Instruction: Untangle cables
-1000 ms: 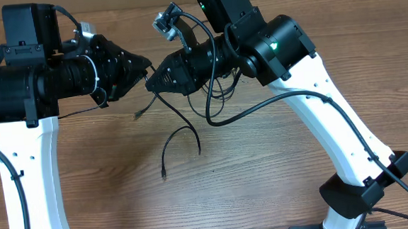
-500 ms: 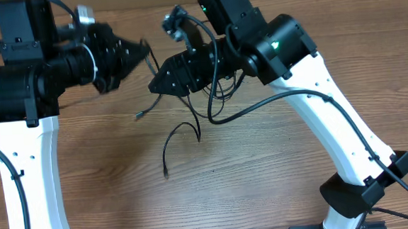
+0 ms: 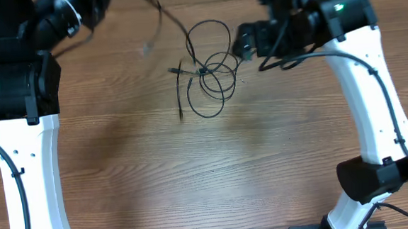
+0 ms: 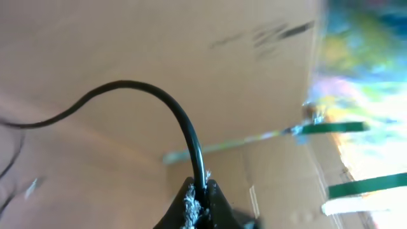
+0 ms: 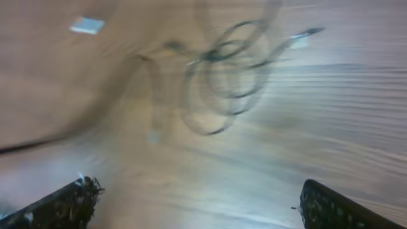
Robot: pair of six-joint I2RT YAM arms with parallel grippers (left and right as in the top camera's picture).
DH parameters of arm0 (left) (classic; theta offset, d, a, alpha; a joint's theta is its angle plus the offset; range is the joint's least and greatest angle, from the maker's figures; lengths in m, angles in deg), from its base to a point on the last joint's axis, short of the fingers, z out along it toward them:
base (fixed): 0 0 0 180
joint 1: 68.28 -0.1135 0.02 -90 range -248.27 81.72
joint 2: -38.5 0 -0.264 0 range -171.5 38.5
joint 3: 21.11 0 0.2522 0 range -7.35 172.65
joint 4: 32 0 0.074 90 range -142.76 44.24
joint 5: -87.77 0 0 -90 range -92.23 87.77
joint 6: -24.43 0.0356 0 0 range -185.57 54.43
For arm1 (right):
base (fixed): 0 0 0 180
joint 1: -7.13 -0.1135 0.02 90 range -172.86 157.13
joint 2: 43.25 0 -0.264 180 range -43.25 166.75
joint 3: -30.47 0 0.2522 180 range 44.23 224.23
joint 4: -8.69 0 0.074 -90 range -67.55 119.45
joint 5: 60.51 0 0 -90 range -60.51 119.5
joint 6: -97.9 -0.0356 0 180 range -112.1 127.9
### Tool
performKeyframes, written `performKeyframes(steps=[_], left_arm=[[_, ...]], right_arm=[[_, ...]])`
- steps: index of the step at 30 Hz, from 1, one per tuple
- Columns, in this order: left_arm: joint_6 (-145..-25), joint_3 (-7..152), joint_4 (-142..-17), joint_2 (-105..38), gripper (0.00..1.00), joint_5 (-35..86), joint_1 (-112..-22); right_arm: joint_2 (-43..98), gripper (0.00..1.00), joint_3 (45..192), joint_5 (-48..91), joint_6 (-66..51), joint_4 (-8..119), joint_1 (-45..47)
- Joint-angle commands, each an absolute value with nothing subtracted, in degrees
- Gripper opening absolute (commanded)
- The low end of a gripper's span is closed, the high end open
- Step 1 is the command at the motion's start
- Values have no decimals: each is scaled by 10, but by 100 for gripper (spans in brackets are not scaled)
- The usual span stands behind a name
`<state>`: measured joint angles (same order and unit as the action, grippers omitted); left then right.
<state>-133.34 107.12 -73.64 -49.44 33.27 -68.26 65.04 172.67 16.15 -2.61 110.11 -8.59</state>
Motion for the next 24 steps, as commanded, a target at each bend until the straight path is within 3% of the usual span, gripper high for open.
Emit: performKeyframes(steps=[1,10,14,24], left_arm=[[-1420,1081,-674,-494,4,250,-683],[-1477,1080,-537,-526,4,44,-681],[-1537,1080,-388,-596,5,-22,-675],[-1453,1080,-437,-704,4,-91,-729]], right_arm=[[649,100,1728,226,-26,1100,-55],[649,100,1728,226,-26,1096,-24],[649,100,1728,226,-26,1096,-24],[649,100,1728,226,-26,1096,-24]])
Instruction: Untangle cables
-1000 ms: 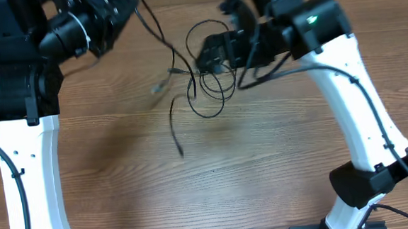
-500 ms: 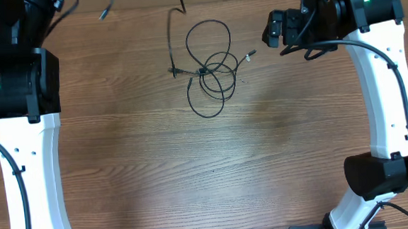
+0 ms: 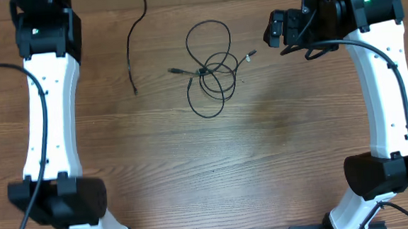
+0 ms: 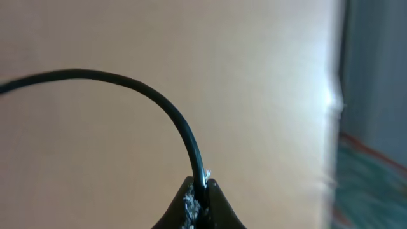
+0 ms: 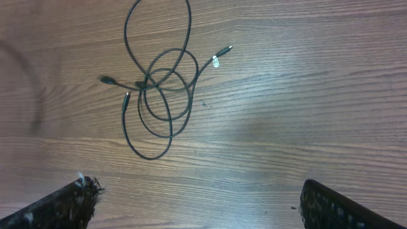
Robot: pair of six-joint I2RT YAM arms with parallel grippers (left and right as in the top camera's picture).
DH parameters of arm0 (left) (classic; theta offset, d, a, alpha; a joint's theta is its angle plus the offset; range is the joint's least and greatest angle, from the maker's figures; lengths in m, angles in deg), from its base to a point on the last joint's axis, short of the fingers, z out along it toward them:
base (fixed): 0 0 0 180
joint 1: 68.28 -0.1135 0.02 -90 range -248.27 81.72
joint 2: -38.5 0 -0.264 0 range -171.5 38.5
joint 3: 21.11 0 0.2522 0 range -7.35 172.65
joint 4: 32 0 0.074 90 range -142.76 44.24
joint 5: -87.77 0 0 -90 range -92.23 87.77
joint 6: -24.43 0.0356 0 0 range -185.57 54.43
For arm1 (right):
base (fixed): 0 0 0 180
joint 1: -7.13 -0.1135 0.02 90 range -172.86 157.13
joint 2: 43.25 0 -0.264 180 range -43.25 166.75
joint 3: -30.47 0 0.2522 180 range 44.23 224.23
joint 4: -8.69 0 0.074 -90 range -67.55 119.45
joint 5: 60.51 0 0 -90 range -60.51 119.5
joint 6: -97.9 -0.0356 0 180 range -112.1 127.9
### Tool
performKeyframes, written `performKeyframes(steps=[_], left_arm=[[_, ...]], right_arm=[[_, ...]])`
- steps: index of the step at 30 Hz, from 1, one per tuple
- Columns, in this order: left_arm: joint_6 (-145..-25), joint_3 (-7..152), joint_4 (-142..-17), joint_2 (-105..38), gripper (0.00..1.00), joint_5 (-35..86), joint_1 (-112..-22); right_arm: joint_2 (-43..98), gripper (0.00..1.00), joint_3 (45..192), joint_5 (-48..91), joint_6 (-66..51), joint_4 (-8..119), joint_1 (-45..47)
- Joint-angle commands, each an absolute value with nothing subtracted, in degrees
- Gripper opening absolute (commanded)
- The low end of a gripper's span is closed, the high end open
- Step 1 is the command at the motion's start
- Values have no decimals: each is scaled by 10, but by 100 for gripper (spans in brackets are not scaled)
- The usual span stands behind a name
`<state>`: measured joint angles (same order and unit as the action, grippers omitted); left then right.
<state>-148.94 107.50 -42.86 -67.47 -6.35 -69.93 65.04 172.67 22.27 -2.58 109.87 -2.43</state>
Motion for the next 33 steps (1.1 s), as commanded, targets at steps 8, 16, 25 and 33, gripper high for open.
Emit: performKeyframes(steps=[8,16,25,33], left_arm=[[-1453,1080,-525,-761,4,-91,-805],[-1322,1080,-678,-840,12,-90,-929],[-1108,1080,-767,-876,80,-80,-1020],[-1024,1081,-805,-865,70,52,-1070]], right_arm=[[649,100,1728,226,-26,1096,-24],[649,100,1728,226,-26,1096,-24],[649,100,1728,226,-26,1096,-24],[649,100,1728,226,-26,1096,-24]])
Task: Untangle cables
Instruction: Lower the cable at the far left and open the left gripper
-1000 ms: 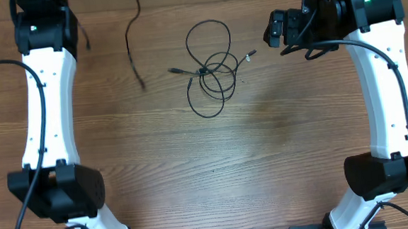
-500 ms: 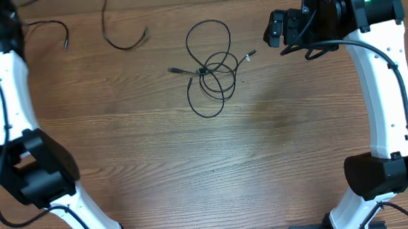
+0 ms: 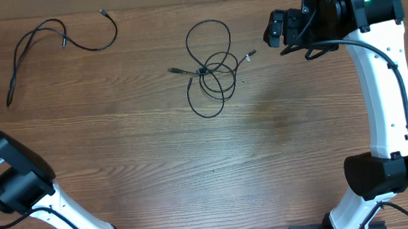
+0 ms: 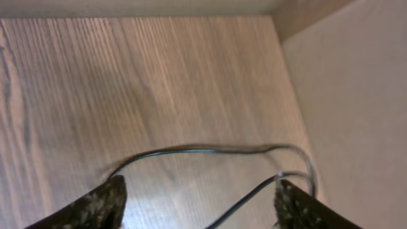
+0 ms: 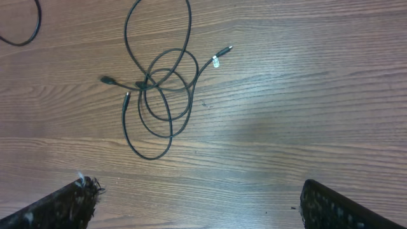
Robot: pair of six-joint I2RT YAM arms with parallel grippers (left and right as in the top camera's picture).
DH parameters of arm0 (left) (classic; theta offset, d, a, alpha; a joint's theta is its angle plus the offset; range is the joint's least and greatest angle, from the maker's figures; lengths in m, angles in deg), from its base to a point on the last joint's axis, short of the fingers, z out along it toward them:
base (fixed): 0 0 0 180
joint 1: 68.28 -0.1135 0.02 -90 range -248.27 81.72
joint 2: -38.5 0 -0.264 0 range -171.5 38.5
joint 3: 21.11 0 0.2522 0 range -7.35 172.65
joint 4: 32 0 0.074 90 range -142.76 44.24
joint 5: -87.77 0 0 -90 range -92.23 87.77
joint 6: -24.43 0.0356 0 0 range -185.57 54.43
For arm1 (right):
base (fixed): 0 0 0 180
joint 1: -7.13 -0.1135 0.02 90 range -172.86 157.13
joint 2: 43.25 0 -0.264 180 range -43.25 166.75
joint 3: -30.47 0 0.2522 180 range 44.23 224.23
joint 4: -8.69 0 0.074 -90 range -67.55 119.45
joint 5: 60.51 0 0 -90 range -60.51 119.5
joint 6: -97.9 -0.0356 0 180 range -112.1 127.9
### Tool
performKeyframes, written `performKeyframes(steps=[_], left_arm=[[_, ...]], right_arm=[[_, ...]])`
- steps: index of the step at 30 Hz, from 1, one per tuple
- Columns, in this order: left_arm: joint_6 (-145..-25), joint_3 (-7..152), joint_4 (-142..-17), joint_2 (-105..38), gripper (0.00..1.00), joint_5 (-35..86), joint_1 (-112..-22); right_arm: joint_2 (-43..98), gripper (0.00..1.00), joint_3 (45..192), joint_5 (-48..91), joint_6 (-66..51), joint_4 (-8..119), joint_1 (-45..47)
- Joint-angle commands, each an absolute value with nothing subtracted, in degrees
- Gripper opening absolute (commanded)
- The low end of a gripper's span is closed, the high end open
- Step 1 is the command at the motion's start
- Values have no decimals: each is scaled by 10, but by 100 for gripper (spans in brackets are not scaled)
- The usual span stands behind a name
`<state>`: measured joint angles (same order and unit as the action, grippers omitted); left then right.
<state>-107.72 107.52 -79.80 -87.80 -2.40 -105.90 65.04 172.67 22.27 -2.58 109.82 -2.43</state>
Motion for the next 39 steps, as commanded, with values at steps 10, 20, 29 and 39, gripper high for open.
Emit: performKeyframes(steps=[10,20,29,39], left_arm=[[-896,1080,-900,-865,82,-7,-1030],[-726,1076,-940,-869,79,-166,-1024],[-569,988,-865,-869,77,-41,-1020],[-488,934,-752,-869,26,-41,-1024]], right_arm=[[649,100,1728,226,-26,1096,-24],[649,100,1728,226,-26,1096,-24],[649,100,1728,226,-26,1096,-24],[649,100,1728,226,-26,1096,-24]])
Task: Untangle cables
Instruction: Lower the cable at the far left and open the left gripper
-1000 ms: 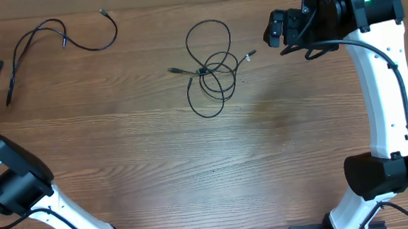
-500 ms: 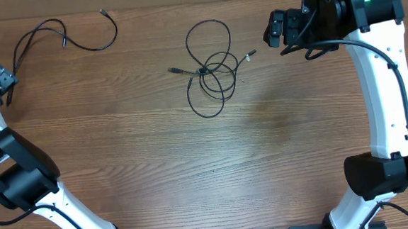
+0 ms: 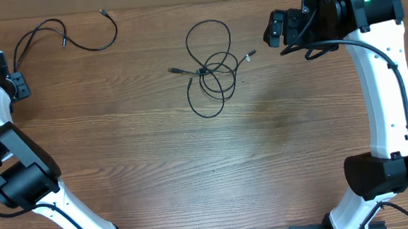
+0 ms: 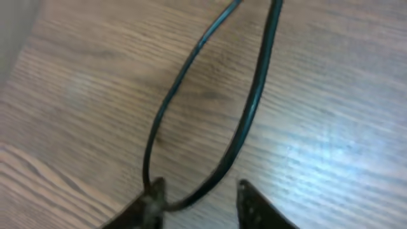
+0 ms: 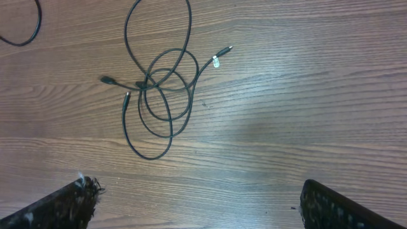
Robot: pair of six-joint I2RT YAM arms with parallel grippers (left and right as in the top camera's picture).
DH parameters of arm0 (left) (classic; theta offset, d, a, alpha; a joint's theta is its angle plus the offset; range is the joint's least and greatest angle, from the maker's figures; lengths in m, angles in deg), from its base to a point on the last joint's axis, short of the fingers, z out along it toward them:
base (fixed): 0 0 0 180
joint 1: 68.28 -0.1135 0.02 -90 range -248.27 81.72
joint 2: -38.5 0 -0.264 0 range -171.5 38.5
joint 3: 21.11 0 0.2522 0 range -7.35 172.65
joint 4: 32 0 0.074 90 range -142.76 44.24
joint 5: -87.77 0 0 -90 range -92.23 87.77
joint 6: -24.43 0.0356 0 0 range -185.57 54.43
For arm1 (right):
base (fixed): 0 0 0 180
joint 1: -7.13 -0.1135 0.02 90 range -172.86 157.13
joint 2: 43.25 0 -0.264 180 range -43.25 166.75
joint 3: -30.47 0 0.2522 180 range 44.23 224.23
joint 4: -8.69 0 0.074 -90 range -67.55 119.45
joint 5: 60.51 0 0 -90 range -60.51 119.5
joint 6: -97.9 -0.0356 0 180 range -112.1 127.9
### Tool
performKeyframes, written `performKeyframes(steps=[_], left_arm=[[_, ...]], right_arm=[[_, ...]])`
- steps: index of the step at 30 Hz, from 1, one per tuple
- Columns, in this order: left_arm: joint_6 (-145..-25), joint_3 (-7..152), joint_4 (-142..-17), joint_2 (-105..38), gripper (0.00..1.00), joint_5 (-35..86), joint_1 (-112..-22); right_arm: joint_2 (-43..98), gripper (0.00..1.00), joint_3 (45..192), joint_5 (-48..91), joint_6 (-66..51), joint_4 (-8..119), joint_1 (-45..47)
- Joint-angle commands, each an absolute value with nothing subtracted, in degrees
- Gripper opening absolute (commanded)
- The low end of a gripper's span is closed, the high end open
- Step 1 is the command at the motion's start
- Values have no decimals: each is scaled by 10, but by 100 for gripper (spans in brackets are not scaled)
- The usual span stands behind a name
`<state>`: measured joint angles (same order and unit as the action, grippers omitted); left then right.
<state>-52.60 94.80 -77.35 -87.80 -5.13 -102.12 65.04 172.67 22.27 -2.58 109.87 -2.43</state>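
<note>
A tangle of thin black cables (image 3: pixel 212 71) lies at the back middle of the wooden table, also seen in the right wrist view (image 5: pixel 162 79). One separate black cable (image 3: pixel 79 42) lies in the back left corner. My left gripper (image 3: pixel 19 87) is low over that cable's left end. In the left wrist view a bend of the cable (image 4: pixel 254 108) runs between the fingers of the left gripper (image 4: pixel 197 191), touching the left one; a gap remains. My right gripper (image 3: pixel 275 28) hovers high to the right of the tangle, with the right gripper (image 5: pixel 203 197) wide open and holding nothing.
A cardboard wall runs along the table's back edge. A small white tag (image 5: pixel 216 62) sits on one cable end at the tangle's right. Both arm bases stand at the front corners.
My left gripper has moved from the far left edge onto the separate cable's left end. Its jaws stand narrower, with the cable's bend between them. The right arm and the tangle are unchanged.
My left gripper was shut on a cable lifted beside the tangle, the right gripper close by. Then the cable hung clear of the tangle and the right gripper stood back, open. Later the cable lay in the back left corner, released. Now the left jaws straddle it.
</note>
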Motion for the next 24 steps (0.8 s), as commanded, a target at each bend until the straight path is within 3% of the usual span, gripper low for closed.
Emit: performKeyframes(steps=[1,4,7,8,20,24], left_arm=[[-488,926,-739,-869,24,-41,-1024],[-481,901,-711,-869,20,-41,-1025],[-471,874,-672,-869,5,-41,-1025],[-471,868,-660,-869,4,-41,-1025],[-446,938,-427,-825,4,-43,-991],[-440,963,-407,-824,4,-43,-959]], right_arm=[[649,100,1728,226,-26,1096,-24],[649,100,1728,226,-26,1096,-24],[649,100,1728,226,-26,1096,-24],[649,100,1728,226,-26,1096,-24],[649,100,1728,226,-26,1096,-24],[649,100,1728,226,-26,1096,-24]])
